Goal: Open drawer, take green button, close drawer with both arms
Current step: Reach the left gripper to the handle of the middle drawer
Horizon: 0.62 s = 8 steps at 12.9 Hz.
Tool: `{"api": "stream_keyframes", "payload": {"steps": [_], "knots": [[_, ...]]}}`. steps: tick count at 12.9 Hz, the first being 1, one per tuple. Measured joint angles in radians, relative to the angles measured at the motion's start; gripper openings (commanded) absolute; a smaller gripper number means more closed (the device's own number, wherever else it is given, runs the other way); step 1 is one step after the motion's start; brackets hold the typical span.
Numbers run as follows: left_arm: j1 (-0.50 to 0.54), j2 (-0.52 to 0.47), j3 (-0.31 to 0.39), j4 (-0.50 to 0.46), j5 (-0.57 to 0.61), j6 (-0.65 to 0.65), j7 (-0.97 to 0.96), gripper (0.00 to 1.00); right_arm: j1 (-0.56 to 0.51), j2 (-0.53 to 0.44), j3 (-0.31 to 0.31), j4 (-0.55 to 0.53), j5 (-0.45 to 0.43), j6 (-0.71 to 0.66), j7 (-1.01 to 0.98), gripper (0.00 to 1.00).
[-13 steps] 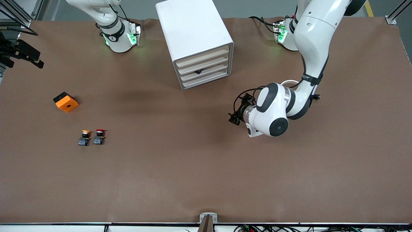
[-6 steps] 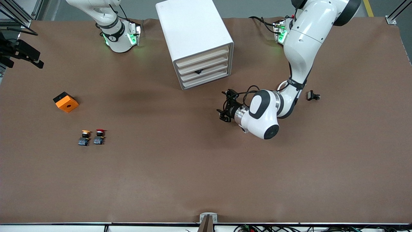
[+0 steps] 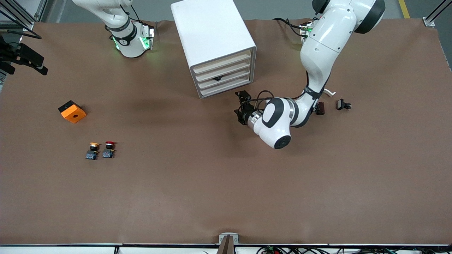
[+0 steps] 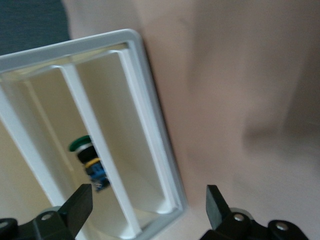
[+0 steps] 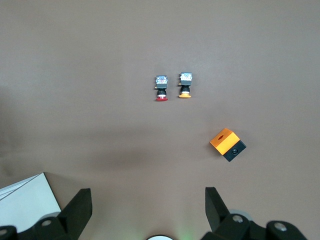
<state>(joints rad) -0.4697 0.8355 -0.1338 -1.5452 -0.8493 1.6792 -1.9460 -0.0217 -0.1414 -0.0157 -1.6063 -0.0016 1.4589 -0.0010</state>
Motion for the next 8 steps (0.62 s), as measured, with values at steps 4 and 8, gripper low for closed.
{"api": "stream_keyframes", "payload": {"steps": [4, 8], "knots": [[-0.002, 0.035, 0.0, 0.0, -0.044, -0.037, -0.068, 0.86, 0.0, 0.0, 0.0, 0.0, 0.0, 0.001, 0.0, 1.0], [-0.007, 0.061, -0.002, 0.0, -0.117, -0.086, -0.128, 0.6, 0.0, 0.0, 0.0, 0.0, 0.0, 0.002, 0.0, 1.0]]}}
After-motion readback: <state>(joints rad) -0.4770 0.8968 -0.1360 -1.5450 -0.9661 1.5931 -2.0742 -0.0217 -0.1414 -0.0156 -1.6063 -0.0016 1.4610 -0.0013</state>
